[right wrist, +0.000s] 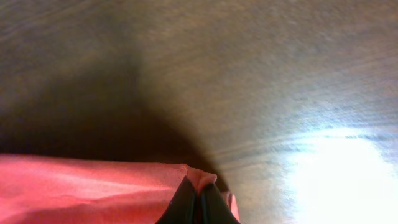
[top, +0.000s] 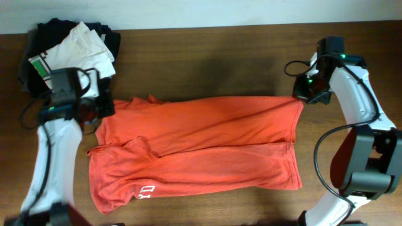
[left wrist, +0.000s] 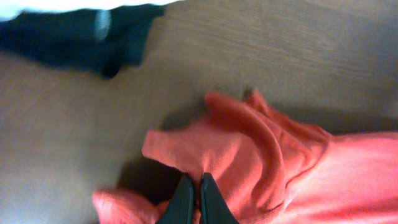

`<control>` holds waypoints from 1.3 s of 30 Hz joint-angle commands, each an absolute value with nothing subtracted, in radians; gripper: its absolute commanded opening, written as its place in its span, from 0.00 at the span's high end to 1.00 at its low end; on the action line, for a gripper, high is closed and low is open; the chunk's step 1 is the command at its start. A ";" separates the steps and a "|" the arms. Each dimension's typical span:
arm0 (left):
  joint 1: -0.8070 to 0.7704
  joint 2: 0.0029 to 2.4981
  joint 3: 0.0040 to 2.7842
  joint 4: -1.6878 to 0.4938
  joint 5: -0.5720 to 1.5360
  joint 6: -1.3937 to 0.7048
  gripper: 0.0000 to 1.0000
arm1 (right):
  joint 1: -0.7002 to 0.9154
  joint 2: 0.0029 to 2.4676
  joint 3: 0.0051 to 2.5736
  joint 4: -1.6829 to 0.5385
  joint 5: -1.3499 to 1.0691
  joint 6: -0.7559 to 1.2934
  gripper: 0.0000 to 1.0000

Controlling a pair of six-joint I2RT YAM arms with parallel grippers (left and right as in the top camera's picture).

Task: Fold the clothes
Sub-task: 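Lift the top edge and fold it down over the shirt with both grippers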

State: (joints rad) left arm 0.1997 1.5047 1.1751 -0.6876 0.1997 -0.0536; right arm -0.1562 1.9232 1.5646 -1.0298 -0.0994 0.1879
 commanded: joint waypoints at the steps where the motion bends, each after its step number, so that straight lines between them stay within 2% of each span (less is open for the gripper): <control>1: 0.243 1.351 1.176 -0.778 0.162 -0.116 0.99 | -0.194 1.904 1.579 -1.060 -0.101 0.200 0.96; 9: 0.312 1.302 1.164 -0.997 0.123 -0.170 0.99 | -0.247 1.904 1.579 -1.160 -0.102 0.335 0.96; 16: 0.322 1.302 1.103 -1.059 0.134 -0.199 0.99 | -0.277 1.904 1.579 -1.333 -0.150 0.334 0.96; 20: 0.324 1.302 1.021 -1.082 0.075 -0.327 0.99 | -0.276 1.878 1.578 -1.444 -0.151 0.334 0.96; 23: 0.324 1.302 0.977 -1.059 0.052 -0.333 0.99 | -0.258 1.809 1.576 -1.494 -0.146 0.303 0.96; 26: 0.324 1.302 0.970 -1.049 0.031 -0.360 0.99 | -0.198 1.731 1.526 -1.507 -0.117 0.305 0.96; 30: 0.348 1.302 0.970 -1.065 -0.133 -0.476 0.99 | -0.134 1.621 1.393 -1.451 -0.031 0.379 0.96; 33: 0.418 1.302 0.969 -1.074 -0.136 -0.485 0.99 | -0.158 1.541 1.317 -1.409 -0.022 0.406 0.96; 39: 0.498 1.302 0.944 -1.089 -0.093 -0.481 0.99 | -0.218 1.529 1.305 -1.425 -0.022 0.405 0.96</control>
State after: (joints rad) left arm 0.4694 1.3033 0.9741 -1.0859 -0.0898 -0.4644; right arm -0.2008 1.5490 1.3197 -1.4204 -0.0601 0.3893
